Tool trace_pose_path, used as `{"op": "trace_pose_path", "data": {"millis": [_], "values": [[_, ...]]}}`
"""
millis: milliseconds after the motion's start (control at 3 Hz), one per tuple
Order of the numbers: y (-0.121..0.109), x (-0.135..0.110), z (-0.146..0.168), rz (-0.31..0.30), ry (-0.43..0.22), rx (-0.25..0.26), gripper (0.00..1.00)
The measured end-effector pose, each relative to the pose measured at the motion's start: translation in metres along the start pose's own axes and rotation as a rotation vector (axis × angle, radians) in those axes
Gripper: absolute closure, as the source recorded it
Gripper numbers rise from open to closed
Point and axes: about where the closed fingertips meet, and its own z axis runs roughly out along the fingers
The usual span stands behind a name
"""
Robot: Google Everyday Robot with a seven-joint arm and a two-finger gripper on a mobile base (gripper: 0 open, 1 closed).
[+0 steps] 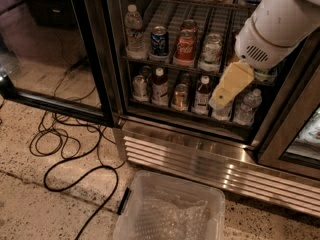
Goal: Pick green can from top shelf of fridge
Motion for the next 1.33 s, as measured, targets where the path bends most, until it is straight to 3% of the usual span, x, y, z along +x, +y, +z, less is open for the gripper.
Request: {"op": "trace_pose_path", "data": {"millis": [333, 667, 1000, 1333], "values": [[-0.021, -0.019, 0.01, 0.097, 0.023, 0.095, 0.0], [-0.026, -0.017, 0.008, 0.168, 0.028, 0.119, 0.0], [-0.026, -0.017, 0.008, 0.169, 0.028, 0.119, 0.0], [-0.027, -0.031, 0.013, 0.244, -0.031, 0.129, 0.0]]}}
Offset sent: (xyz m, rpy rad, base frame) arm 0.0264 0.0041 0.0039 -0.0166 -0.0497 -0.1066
